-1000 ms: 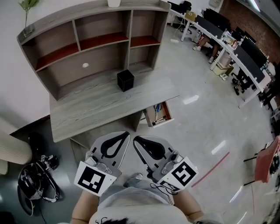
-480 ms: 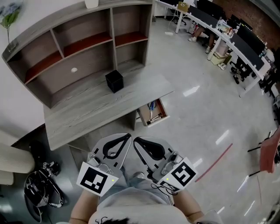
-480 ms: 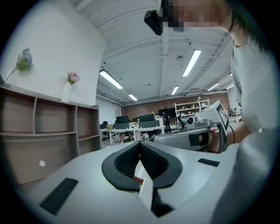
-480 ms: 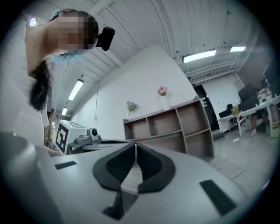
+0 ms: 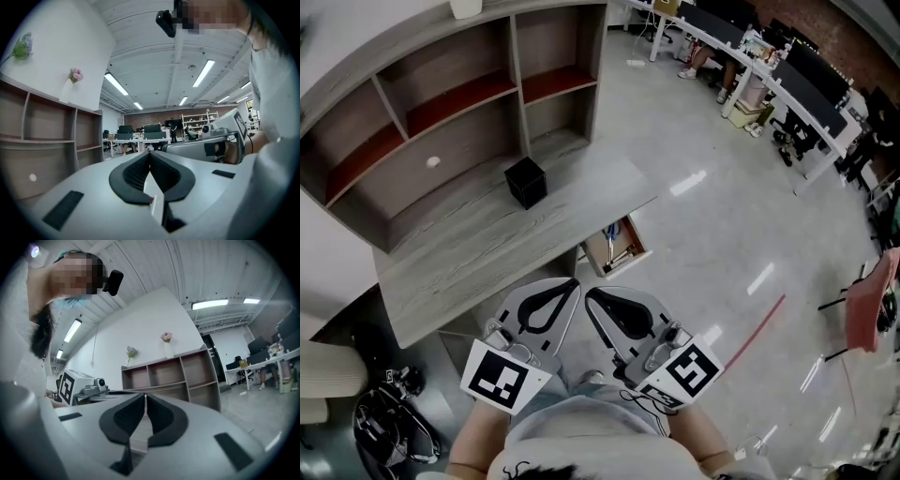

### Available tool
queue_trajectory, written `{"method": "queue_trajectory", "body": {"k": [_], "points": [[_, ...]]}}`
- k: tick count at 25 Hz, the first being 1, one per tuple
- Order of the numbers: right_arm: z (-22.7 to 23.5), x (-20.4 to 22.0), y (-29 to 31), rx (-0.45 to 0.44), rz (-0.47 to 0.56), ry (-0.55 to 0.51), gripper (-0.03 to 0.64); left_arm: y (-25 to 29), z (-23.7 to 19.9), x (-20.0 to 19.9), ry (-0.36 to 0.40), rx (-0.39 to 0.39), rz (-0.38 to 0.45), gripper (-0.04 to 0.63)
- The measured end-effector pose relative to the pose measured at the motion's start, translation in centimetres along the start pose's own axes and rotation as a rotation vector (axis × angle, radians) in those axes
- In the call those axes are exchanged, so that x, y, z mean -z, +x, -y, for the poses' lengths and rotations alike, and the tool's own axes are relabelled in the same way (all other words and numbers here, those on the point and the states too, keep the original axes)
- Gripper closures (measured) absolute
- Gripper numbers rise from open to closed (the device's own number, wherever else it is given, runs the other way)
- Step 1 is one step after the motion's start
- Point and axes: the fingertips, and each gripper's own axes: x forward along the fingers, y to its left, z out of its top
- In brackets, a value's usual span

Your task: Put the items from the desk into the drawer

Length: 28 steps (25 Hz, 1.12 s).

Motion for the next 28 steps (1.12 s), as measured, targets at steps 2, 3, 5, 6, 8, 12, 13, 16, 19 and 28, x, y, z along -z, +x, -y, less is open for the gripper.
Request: {"method": "queue_trajectory", "body": {"k": [2, 3, 5, 6, 8, 12, 13, 16, 19, 28], "points": [[0.2, -0.2, 1.7, 0.000, -0.002, -0.003, 0.603, 0.1, -1.8, -0.3, -0.011, 0.002, 0.009, 0.584], [0.3, -0.3, 2.6, -0.001, -0.003, -0.005, 0.603, 0.1, -2.7, -0.4, -0.014, 0.003, 0.013, 0.584], [0.5, -0.4, 4.5, -0.002, -0.005, -0.012, 0.603, 0.1, -4.7, -0.6, -0.007, 0.002, 0.016, 0.584], [0.7, -0.5, 5.4, -0.001, -0.005, -0.014, 0.603, 0.1, -5.8, -0.7, -0.001, 0.002, 0.018, 0.585], [1.1, -0.5, 7.4, 0.002, -0.004, -0.013, 0.603, 0.1, -7.7, -0.8, 0.003, 0.003, 0.022, 0.584], [1.7, -0.4, 11.5, 0.004, -0.002, -0.012, 0.603, -0.2, -11.8, -0.7, -0.006, 0.002, 0.023, 0.584], [1.8, -0.4, 12.5, 0.005, -0.001, -0.012, 0.603, -0.4, -12.8, -0.6, -0.007, 0.000, 0.021, 0.584], [1.8, -0.3, 15.4, 0.008, -0.001, -0.013, 0.603, -0.9, -15.6, -0.5, -0.005, 0.004, 0.018, 0.584], [1.9, 0.0, 18.2, 0.013, -0.003, -0.014, 0.603, -1.2, -18.4, -0.2, 0.000, 0.015, 0.020, 0.584], [2.5, 0.9, 23.9, 0.051, -0.005, -0.009, 0.603, -1.9, -23.9, 0.7, -0.006, 0.045, 0.041, 0.584]]}}
